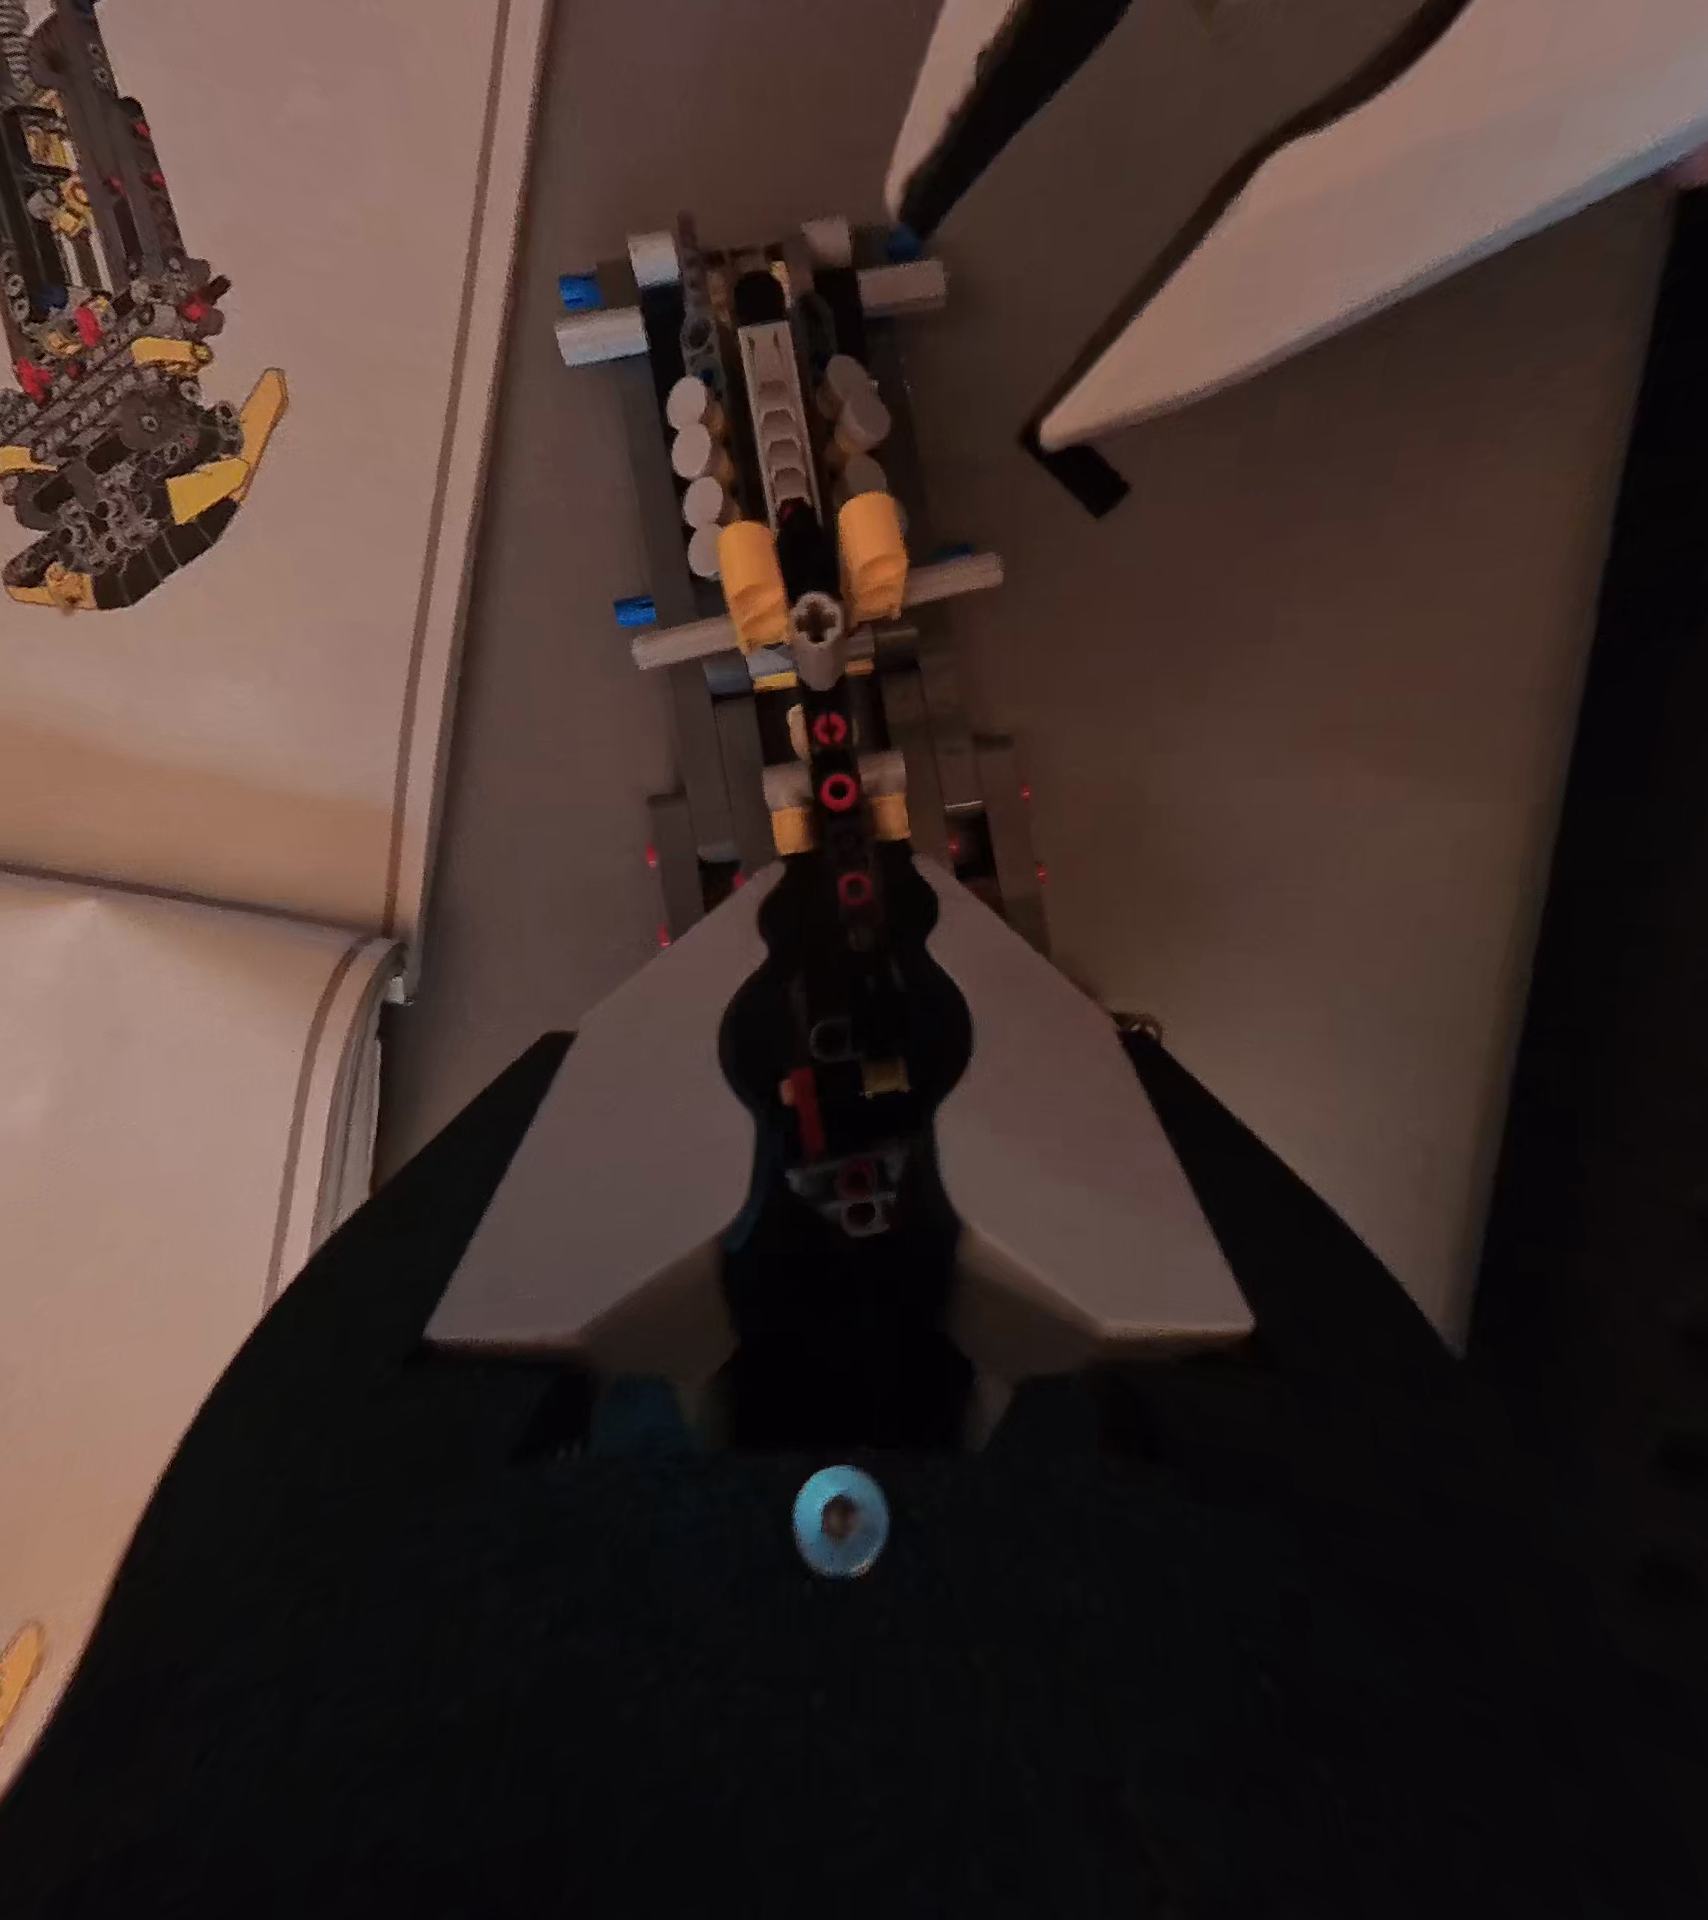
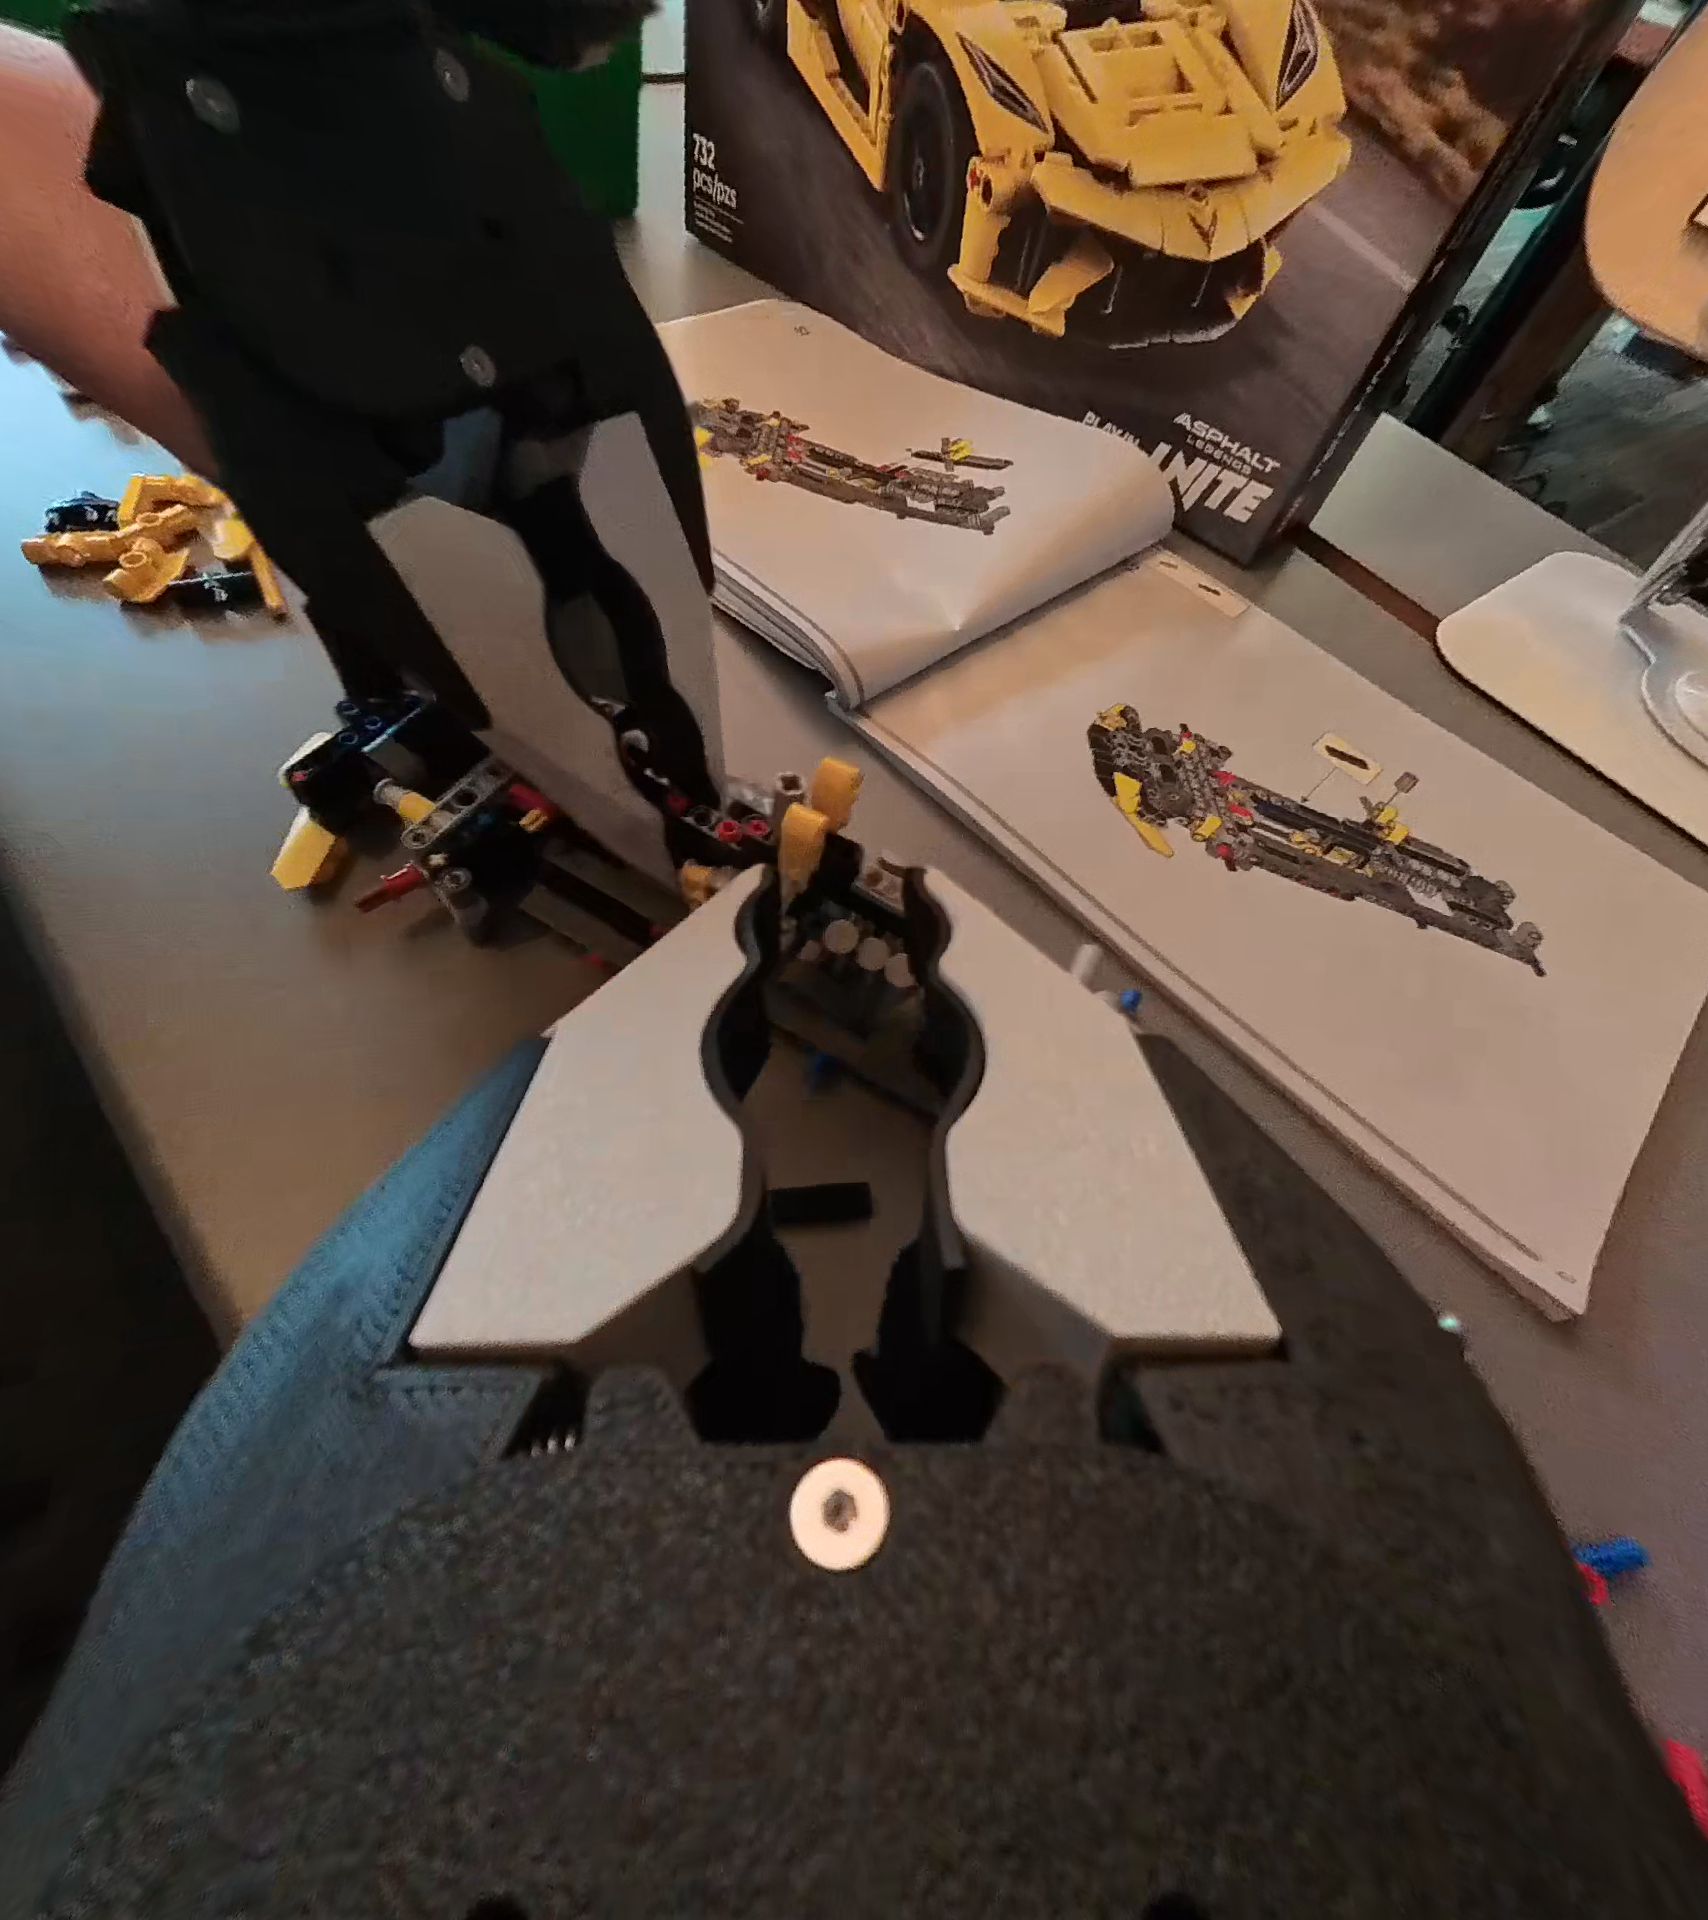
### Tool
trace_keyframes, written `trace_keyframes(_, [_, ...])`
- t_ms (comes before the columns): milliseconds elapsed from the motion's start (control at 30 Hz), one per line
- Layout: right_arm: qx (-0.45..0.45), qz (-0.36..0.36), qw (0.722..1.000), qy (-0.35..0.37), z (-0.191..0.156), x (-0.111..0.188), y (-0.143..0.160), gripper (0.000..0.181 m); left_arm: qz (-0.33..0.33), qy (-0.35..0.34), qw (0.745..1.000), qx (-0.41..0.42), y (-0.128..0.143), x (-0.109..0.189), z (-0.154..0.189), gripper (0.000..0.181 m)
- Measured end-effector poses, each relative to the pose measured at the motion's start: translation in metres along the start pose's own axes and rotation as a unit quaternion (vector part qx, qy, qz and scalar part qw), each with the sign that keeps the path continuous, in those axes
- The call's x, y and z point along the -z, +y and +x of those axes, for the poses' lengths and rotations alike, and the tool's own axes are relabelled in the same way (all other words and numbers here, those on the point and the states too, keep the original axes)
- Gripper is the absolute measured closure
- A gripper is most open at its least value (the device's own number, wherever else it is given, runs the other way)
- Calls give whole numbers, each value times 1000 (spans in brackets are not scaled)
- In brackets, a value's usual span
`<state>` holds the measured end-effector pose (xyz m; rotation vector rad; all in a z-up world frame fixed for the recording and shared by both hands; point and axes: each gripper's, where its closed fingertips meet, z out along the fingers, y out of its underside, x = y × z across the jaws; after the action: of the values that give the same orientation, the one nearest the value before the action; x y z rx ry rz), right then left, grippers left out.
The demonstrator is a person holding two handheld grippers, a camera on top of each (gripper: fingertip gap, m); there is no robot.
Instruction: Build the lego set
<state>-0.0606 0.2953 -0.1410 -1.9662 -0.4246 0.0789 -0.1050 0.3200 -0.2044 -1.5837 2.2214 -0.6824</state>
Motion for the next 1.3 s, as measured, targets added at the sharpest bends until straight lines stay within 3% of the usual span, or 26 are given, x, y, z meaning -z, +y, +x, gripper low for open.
trace_keyframes(167, [4, -7, 1000, -14, -13, 2, 1, 156, -16, -17, 999, -33, -2, -5, 1, 174])
trace_keyframes(300, [128, -55, 990, -4, -13, 10, -4, 138, -10, 6, 998, -57, 2, 0, 14, 175])
trace_keyframes(467, [359, -126, 925, 1, -33, 5, -13, 128, -15, 66, 997, 21, -4, 19, 19, 174])
trace_keyframes(633, [464, -146, 874, -9, -38, -5, -23, 107, -33, 121, 991, 44, -12, 41, 22, 175])
trace_keyframes(867, [507, -191, 841, 4, -38, -16, -15, 84, -35, 161, 983, 79, -11, 55, 19, 175])
trace_keyframes(1033, [527, -185, 829, 25, -36, -20, -18, 90, -26, 195, 977, 77, -11, 58, 34, 175])
trace_keyframes(1167, [541, -179, 821, 30, -34, -17, -18, 103, -25, 199, 977, 70, -12, 57, 42, 175])
trace_keyframes(1300, [548, -179, 816, 38, -31, -16, -18, 104, -23, 194, 978, 69, -15, 58, 43, 175])
